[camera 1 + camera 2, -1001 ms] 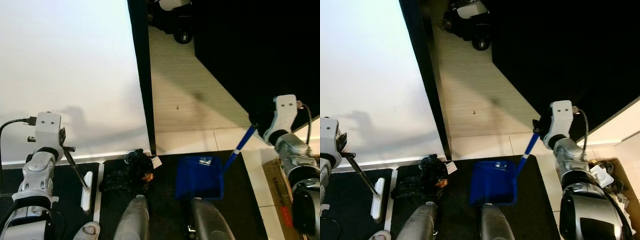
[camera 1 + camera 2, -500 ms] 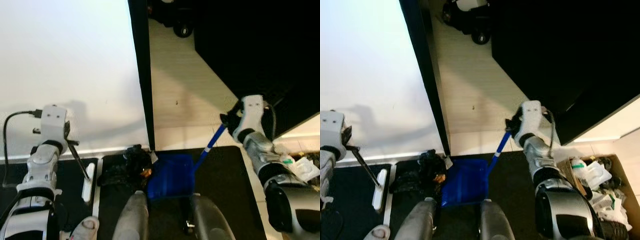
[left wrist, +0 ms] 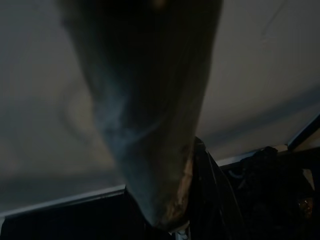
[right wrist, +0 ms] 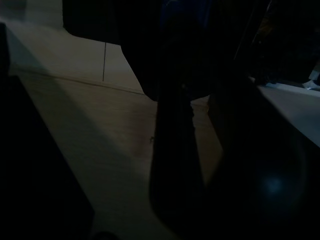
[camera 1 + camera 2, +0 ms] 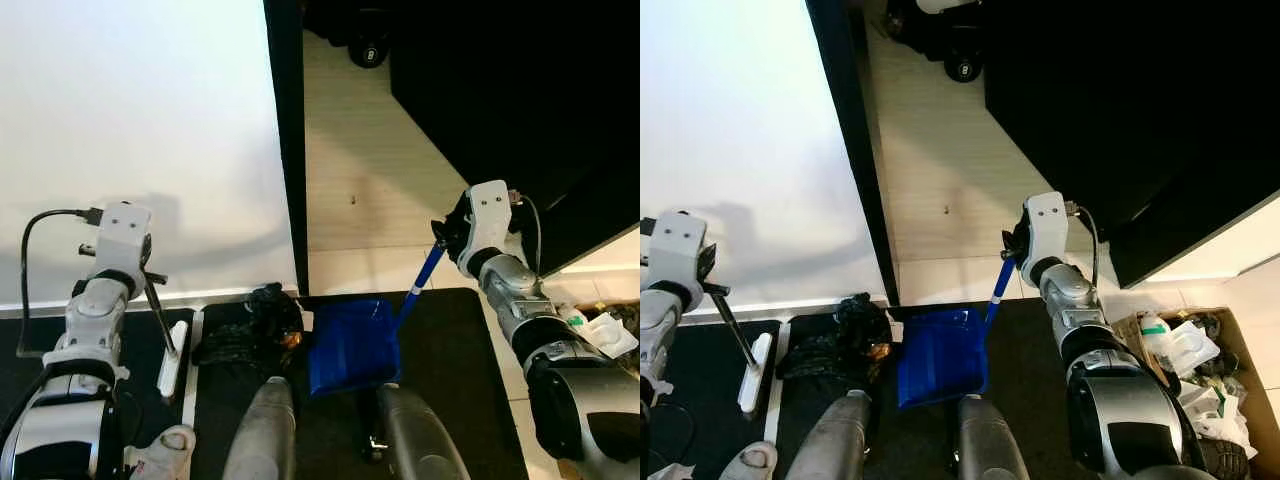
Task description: Sweep floor
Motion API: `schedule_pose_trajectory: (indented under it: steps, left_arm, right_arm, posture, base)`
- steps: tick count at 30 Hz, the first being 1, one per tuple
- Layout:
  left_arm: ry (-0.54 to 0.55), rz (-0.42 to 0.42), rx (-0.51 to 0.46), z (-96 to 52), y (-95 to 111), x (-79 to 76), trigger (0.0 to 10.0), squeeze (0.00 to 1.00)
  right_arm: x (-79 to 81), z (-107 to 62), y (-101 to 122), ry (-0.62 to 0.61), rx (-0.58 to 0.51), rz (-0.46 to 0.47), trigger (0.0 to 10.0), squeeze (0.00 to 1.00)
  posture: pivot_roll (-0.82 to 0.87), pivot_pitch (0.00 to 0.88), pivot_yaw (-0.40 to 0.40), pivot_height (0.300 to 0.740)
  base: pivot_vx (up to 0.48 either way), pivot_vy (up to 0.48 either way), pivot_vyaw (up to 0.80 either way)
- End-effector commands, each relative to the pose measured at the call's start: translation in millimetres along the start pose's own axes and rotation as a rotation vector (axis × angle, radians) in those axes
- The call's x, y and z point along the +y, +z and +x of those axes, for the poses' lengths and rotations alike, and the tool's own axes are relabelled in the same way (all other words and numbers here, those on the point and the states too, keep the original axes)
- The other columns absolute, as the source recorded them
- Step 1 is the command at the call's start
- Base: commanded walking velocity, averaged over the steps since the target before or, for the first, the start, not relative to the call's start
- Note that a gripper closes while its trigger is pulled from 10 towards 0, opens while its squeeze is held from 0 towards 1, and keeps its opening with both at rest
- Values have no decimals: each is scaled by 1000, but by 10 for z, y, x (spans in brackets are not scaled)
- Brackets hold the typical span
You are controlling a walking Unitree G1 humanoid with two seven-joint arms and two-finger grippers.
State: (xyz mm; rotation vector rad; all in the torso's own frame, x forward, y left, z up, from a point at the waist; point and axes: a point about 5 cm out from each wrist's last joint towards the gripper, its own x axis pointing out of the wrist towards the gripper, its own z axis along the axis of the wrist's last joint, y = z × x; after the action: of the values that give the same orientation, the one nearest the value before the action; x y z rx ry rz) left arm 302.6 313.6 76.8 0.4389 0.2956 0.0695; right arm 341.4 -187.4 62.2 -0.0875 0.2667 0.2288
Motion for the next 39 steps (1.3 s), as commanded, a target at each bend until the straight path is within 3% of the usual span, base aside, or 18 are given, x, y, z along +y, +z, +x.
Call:
schedule_pose_trajectory:
  steps: [1,4,5,7,8,9,10,11,13,15,18,20,21,24,27,28,35,39]
  left_arm:
    - [-38,19,-23,33,43,-107,10000,0]
    - [-172,33,-72,141,220,-459,10000,0]
    - [-172,33,-72,141,220,-459,10000,0]
    - [-242,31,-95,189,324,-671,10000,0]
    - [-242,31,-95,189,324,-671,10000,0]
    - [-288,20,-112,213,400,-824,10000,0]
    - [-288,20,-112,213,400,-824,10000,0]
    - [-367,-51,-141,252,578,-1159,10000,0]
    - [-367,-51,-141,252,578,-1159,10000,0]
    - [-422,-139,-168,259,751,-1450,10000,0]
    - [-436,-169,-174,258,804,-1536,10000,0]
    - [-478,-259,-200,240,966,-1761,10000,0]
    - [-478,-259,-200,240,966,-1761,10000,0]
    - [-542,-344,-251,199,1217,-2009,10000,0]
    - [-573,-373,-278,175,1337,-2107,10000,0]
    - [-621,-421,-334,130,1567,-2245,10000,0]
    - [-665,-499,-446,104,1930,-2251,10000,0]
    - [-731,-473,-550,118,2154,-2057,10000,0]
  right_arm:
    - [-93,-51,-73,-47,32,-48,10000,0]
    - [-68,-55,-92,-46,28,-42,10000,0]
    - [-68,-55,-92,-46,28,-42,10000,0]
    - [-40,-53,-102,-38,25,-37,10000,0]
    - [-40,-53,-102,-38,25,-37,10000,0]
    - [-26,-53,-104,-33,21,-33,10000,0]
    - [-26,-53,-104,-33,21,-33,10000,0]
    - [-7,-55,-111,-30,13,-24,10000,0]
    - [-7,-55,-111,-30,13,-24,10000,0]
    - [-5,-66,-130,-30,13,-20,10000,0]
    - [-7,-70,-137,-30,13,-20,10000,0]
    - [-31,-88,-156,-36,16,-21,10000,0]
    - [-31,-88,-156,-36,16,-21,10000,0]
    - [-54,-113,-189,-42,23,-24,10000,0]
    - [-58,-124,-207,-44,27,-25,10000,0]
    - [-57,-141,-239,-48,31,-22,10000,0]
    - [-52,-149,-258,-53,33,-16,10000,0]
    - [-43,-139,-248,-53,32,-12,10000,0]
  posture:
    - [59,202,-72,740]
    - [52,216,-71,740]
    - [52,216,-71,740]
    - [49,220,-67,740]
    - [49,220,-67,740]
    - [47,223,-63,740]
    - [47,223,-63,740]
    - [38,226,-47,740]
    - [38,226,-47,740]
    - [35,226,-36,740]
    - [35,226,-36,740]
    - [32,228,-29,740]
    - [32,228,-29,740]
    - [27,230,-16,740]
    - [27,229,-11,740]
    - [25,227,-5,740]
    - [29,223,-2,740]
    - [42,209,0,740]
  base:
    - [0,0,0]
    - [0,0,0]
    - [0,0,0]
    - [0,0,0]
    - [0,0,0]
    - [0,0,0]
    - [0,0,0]
    - [0,0,0]
    - [0,0,0]
    - [0,0,0]
    - [0,0,0]
    - [0,0,0]
    - [0,0,0]
    - [0,0,0]
    - [0,0,0]
    - [0,0,0]
    - [0,0,0]
    - [0,0,0]
